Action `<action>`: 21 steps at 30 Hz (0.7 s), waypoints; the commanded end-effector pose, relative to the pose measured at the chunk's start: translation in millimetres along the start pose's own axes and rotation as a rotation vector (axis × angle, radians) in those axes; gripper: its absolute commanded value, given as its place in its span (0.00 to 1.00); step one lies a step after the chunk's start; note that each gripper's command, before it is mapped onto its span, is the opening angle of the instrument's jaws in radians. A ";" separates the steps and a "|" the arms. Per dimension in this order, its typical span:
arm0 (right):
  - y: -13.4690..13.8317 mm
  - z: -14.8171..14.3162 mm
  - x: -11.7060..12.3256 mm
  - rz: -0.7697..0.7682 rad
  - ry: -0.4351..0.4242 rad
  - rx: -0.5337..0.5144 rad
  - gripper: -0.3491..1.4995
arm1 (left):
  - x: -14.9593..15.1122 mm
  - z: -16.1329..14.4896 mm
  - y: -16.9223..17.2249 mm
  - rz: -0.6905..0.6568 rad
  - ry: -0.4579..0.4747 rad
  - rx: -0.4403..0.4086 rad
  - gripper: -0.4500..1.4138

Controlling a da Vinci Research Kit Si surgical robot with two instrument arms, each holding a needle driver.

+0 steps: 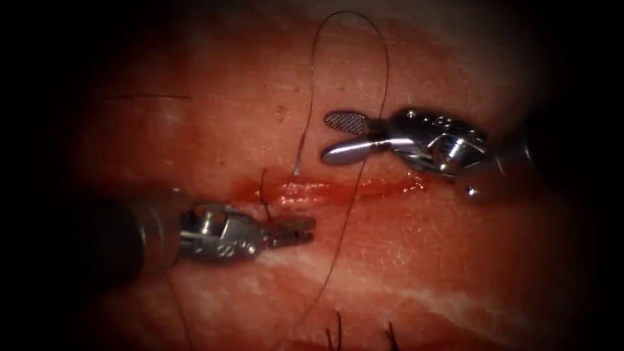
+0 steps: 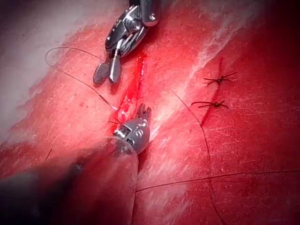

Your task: Wound Closure

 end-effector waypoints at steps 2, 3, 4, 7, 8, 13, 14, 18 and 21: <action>-0.2 0.2 -1.2 0.004 -0.002 0.003 0.60 | 0.7 -0.2 -0.2 -0.108 0.025 0.020 0.00; -0.2 0.2 -1.2 0.004 -0.002 0.003 0.60 | 0.7 -0.2 -0.2 -0.108 0.025 0.020 0.00; -0.2 0.2 -1.2 0.003 -0.002 0.004 0.60 | 1.0 -0.4 -0.4 -0.148 0.031 0.024 0.00; -0.4 0.1 -1.5 0.002 0.000 0.005 0.59 | 2.6 -1.2 -1.1 -0.291 0.102 -0.005 0.00; -0.6 0.1 -1.6 0.000 0.000 0.005 0.59 | 3.3 -1.5 -1.4 -0.365 0.135 -0.029 0.00; -1.5 -0.1 -2.4 -0.005 0.002 0.010 0.59 | 7.1 -2.8 -2.5 -0.792 0.292 -0.192 0.00; -1.6 -0.1 -2.4 -0.006 0.002 0.016 0.59 | 7.4 -3.0 -2.5 -0.829 0.302 -0.211 0.00; -2.2 -0.1 -2.6 -0.007 0.000 0.026 0.59 | 8.3 -3.4 -2.4 -0.902 0.316 -0.268 0.00; -2.8 -0.2 -2.9 -0.009 -0.002 0.044 0.60 | 8.8 -3.8 -2.2 -0.908 0.329 -0.302 0.00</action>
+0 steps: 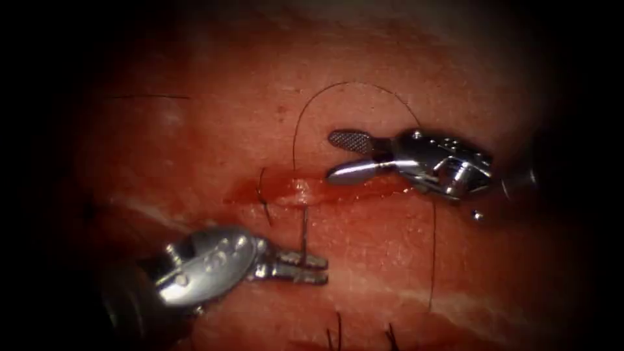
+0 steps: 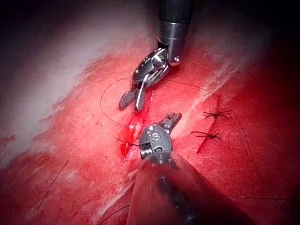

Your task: Wound Closure

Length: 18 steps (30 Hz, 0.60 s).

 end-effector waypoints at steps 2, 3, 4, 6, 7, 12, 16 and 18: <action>-1.3 0.3 -1.6 0.000 -0.006 0.024 0.60 | -0.7 0.7 0.3 0.002 0.000 -0.001 0.00; -1.7 0.3 -1.7 -0.007 -0.007 0.028 0.59 | -0.6 0.6 0.5 -0.003 0.000 0.003 0.00; -2.4 0.0 -2.1 0.006 -0.011 0.036 0.59 | -0.4 0.5 0.8 0.061 -0.002 0.014 0.00; -3.3 -0.6 -2.9 0.064 -0.015 0.044 0.59 | 0.4 0.1 1.5 0.208 -0.031 0.060 0.00; -3.8 -1.0 -3.3 0.144 -0.018 0.046 0.55 | 1.5 -0.2 1.9 0.311 -0.043 0.099 0.00; -4.9 -2.2 -3.9 0.263 -0.024 0.054 0.47 | 5.5 -1.0 2.1 0.524 -0.075 0.195 0.00; -5.1 -3.0 -4.0 0.322 -0.029 0.061 0.43 | 8.7 -1.9 1.5 0.690 -0.105 0.279 0.00; -4.8 -3.2 -3.9 0.366 -0.030 0.060 0.42 | 8.7 -1.9 1.5 0.711 -0.105 0.312 0.00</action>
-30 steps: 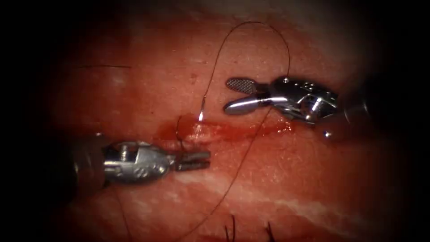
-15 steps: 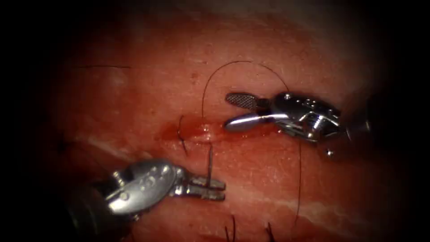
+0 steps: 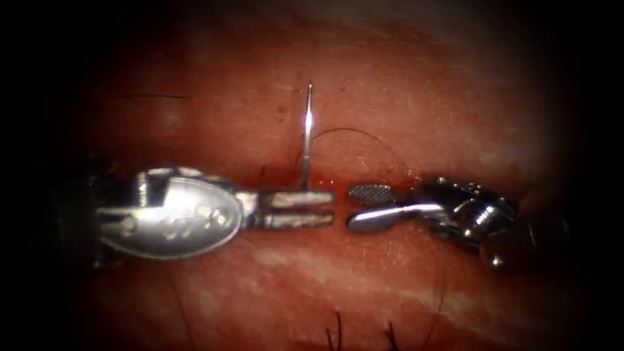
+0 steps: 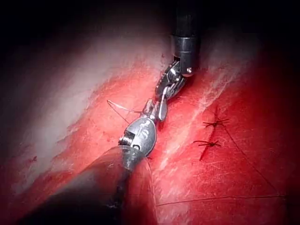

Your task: Wound Closure

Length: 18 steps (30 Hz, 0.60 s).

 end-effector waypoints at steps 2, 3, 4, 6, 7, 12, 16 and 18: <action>0.6 0.4 -0.5 0.041 0.003 0.000 0.43 | -1.9 1.5 2.4 0.010 0.010 -0.006 0.00; 0.6 0.4 -0.4 0.048 0.006 0.001 0.44 | -2.5 1.7 3.1 0.018 0.008 -0.011 0.00; 0.7 0.5 -0.1 0.080 0.015 0.005 0.45 | -4.2 2.3 4.9 0.038 0.001 -0.022 0.00; 0.6 0.7 0.3 0.137 0.034 0.022 0.45 | -6.3 3.1 6.8 0.049 -0.008 -0.025 0.00; 0.5 0.7 0.3 0.150 0.035 0.026 0.45 | -6.8 3.3 7.2 0.049 -0.009 -0.027 0.00; 0.2 1.8 0.0 0.230 0.041 0.060 0.52 | -8.1 4.3 7.8 0.059 -0.012 -0.031 0.00; 0.1 3.0 -0.5 0.265 0.051 0.080 0.63 | -7.9 4.7 7.7 0.058 -0.014 -0.028 0.00; 0.0 3.6 -0.3 0.284 0.065 0.088 0.68 | -7.9 4.9 7.7 0.057 -0.015 -0.026 0.00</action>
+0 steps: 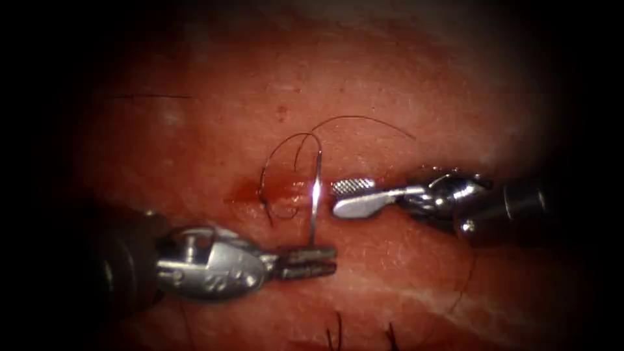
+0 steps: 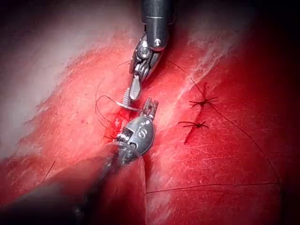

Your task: Wound Closure

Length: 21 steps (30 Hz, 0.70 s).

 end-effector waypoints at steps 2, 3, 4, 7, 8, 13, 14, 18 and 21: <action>0.2 1.1 -0.8 0.021 0.005 0.012 0.67 | -0.5 1.0 0.7 -0.002 -0.001 -0.004 0.00; 0.1 1.2 -0.8 0.021 0.006 0.011 0.67 | -0.5 1.0 0.7 -0.002 -0.001 -0.004 0.00; -0.1 1.4 -0.8 0.022 0.007 0.011 0.67 | -0.7 1.0 0.8 0.000 -0.005 -0.009 0.00; -0.3 1.8 -0.7 0.030 0.011 0.012 0.66 | -0.8 1.0 0.9 0.001 -0.003 -0.010 0.00; -0.4 2.0 -0.7 0.031 0.015 0.014 0.66 | -0.9 1.0 0.9 0.002 -0.003 -0.010 0.00; -0.7 2.2 -0.5 0.045 0.016 0.014 0.61 | -0.8 0.9 0.9 0.002 -0.007 -0.010 0.00; -0.6 2.4 -0.5 0.050 0.018 0.013 0.60 | -0.8 0.9 1.0 0.002 -0.008 -0.010 0.00; -0.6 3.2 -0.6 0.060 0.021 0.012 0.41 | -0.6 0.9 1.0 0.001 -0.008 -0.009 0.00; -0.5 3.1 -0.6 0.073 0.008 -0.013 0.00 | -0.6 0.7 1.0 0.001 -0.011 -0.007 0.00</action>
